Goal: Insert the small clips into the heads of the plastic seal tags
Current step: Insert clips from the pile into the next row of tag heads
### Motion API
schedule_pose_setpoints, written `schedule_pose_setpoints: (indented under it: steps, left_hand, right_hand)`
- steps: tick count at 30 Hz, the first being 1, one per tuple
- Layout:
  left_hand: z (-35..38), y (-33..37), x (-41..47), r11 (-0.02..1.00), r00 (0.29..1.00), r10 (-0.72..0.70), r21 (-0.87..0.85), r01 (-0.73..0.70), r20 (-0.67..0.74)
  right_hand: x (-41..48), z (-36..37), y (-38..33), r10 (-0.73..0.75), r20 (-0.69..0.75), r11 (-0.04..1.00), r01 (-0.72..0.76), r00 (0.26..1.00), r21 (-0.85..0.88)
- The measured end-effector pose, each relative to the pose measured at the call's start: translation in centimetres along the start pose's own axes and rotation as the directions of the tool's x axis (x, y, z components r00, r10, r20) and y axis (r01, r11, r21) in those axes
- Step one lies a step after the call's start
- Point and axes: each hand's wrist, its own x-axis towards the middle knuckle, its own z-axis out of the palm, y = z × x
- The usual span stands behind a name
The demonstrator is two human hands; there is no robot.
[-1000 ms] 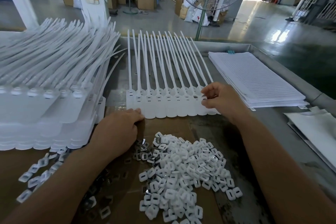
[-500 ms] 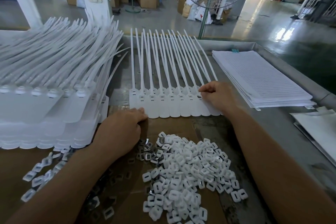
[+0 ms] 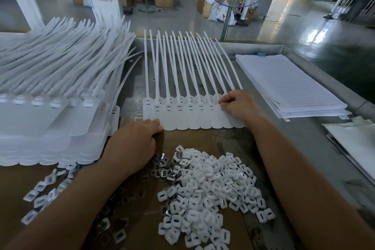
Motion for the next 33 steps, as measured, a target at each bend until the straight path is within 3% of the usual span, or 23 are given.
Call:
schedule_pose_setpoints:
  steps: [6, 14, 27, 33]
  left_hand:
    - [0.0, 0.0, 0.0, 1.0, 1.0, -0.002, 0.006, 0.002, 0.002]
    - [-0.1, 0.2, 0.0, 1.0, 1.0, -0.015, -0.006, 0.015, 0.006]
    - [0.0, 0.2, 0.0, 1.0, 1.0, -0.013, -0.005, 0.013, 0.02]
    - [0.0, 0.3, -0.1, 1.0, 1.0, -0.017, 0.004, 0.017, 0.005]
  right_hand:
    - [0.0, 0.2, -0.2, 0.022, -0.004, 1.0, -0.022, 1.0, 0.007]
    - [-0.2, -1.1, -0.8, 0.056, 0.11, 0.998, -0.059, 0.992, 0.031]
    - [-0.1, -0.3, -0.7, 0.055, -0.014, 0.998, -0.055, 0.998, -0.003]
    - [-0.4, 0.2, -0.4, -0.048, -0.059, 0.991, 0.04, 0.997, -0.126]
